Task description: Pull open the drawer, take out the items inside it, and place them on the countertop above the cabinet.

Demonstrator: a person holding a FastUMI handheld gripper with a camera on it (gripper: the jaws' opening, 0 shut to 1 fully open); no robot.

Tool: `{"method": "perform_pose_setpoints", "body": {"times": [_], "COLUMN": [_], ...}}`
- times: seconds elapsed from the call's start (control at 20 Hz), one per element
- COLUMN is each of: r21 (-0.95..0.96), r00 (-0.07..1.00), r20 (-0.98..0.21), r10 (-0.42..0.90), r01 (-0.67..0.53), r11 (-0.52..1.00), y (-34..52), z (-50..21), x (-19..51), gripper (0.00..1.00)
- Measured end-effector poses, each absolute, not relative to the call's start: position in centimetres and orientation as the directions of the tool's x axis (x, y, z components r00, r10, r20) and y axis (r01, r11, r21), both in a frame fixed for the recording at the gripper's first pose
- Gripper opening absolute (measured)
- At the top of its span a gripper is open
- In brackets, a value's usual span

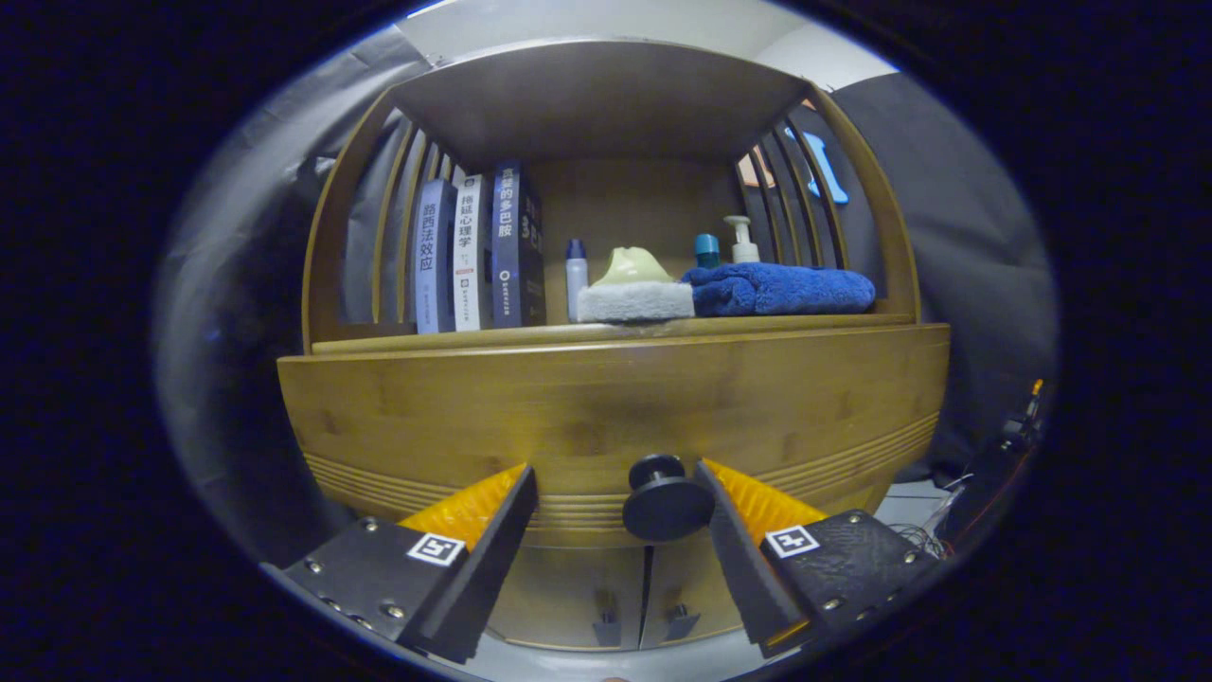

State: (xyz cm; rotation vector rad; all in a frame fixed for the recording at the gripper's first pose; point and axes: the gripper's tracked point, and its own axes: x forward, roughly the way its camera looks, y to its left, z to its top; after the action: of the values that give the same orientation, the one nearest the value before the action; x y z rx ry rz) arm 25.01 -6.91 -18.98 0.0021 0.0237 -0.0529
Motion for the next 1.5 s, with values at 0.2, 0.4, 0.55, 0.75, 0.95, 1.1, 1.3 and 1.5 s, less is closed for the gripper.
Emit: {"method": "perform_pose_setpoints", "body": {"times": [0.2,0.4,0.55,0.75,0.95,1.1,1.3,1.5], "r21": [0.009,0.003,-0.006,-0.052,-0.057,-0.094,-0.028,0.104], "r00": [0.998,0.997,0.996,0.994,0.993,0.994,0.998,0.997], "r20": [-0.046,-0.07,-0.071,-0.096,-0.113,-0.101,-0.027,-0.035], "r10": [-0.053,-0.041,-0.046,-0.055,-0.035,-0.04,-0.052,-0.065], "r01": [0.053,0.041,0.046,0.05,0.029,0.031,0.052,0.069], "r11": [0.999,0.999,0.999,0.997,0.998,0.995,0.998,0.992], "y": [-6.7,-6.6,-6.6,-6.9,-7.0,-7.1,-7.1,-7.5], "z": [-19.0,-19.1,-19.1,-20.4,-22.7,-22.9,-19.4,-14.4], "x": [26.5,26.7,27.2,27.1,24.9,22.8,19.9,16.1], "gripper": [1.0,0.99,1.0,0.99,0.99,0.99,0.99,0.99]}}
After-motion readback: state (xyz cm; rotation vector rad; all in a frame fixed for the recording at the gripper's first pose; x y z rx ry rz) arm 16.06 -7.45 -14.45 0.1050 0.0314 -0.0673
